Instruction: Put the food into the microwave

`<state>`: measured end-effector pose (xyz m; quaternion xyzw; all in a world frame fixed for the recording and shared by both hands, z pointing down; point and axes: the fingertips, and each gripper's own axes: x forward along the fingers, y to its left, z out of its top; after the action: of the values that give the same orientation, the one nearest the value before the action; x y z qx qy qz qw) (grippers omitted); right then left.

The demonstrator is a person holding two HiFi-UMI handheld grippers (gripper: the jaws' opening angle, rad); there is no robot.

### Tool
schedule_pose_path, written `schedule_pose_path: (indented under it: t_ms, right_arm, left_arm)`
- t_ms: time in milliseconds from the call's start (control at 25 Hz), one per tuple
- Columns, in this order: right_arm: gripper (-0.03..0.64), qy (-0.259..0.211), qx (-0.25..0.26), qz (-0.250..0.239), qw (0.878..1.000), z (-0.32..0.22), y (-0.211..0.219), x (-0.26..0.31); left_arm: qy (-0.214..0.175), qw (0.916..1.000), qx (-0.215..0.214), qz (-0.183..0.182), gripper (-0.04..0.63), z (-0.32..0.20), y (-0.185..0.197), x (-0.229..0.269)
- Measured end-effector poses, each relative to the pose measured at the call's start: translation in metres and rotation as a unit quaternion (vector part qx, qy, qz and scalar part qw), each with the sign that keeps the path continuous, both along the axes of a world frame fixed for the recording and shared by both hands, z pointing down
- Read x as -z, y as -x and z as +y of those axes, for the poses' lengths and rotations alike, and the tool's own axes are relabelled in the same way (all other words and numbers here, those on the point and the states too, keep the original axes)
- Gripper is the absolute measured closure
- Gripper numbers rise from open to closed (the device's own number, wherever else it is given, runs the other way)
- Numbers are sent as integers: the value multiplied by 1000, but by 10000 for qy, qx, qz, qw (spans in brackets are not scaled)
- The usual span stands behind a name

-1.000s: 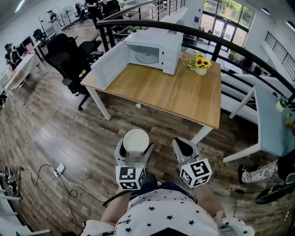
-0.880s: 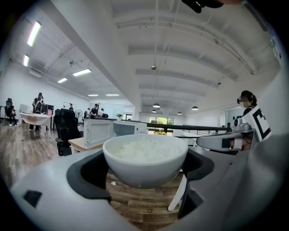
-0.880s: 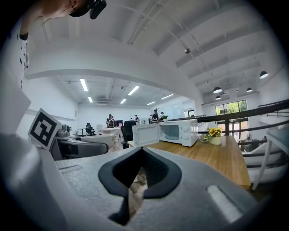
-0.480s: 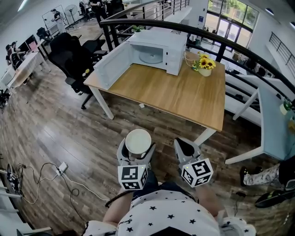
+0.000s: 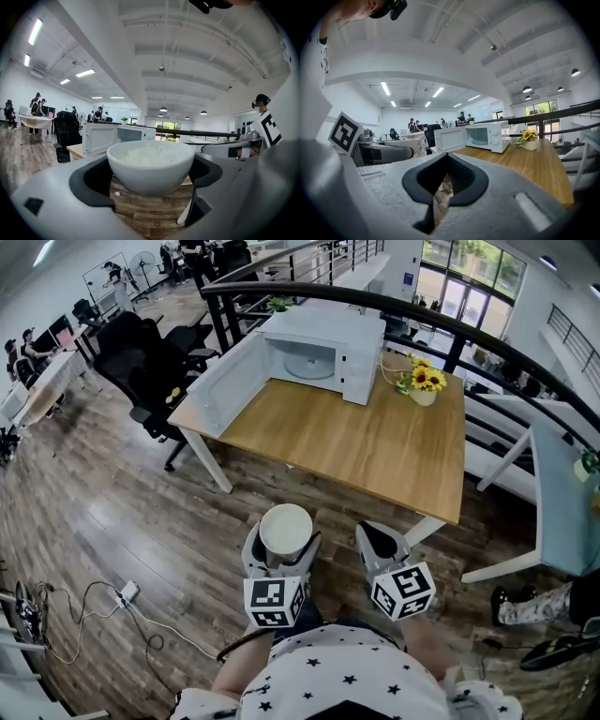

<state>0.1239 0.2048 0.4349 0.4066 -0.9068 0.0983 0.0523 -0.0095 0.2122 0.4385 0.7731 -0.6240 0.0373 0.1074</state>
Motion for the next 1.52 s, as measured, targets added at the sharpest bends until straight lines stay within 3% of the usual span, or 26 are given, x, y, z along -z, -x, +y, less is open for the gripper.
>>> schedule_pose_path:
  t_ms: [960, 1520]
  right_arm:
    - [612, -43, -42, 73, 10000, -190, 83, 15]
    - [612, -72, -308, 132, 9994, -276, 117, 17]
  left_arm:
    - [50, 9999, -111, -50, 120, -192, 83, 11]
    - [71, 9990, -432, -36, 120, -286, 114, 9]
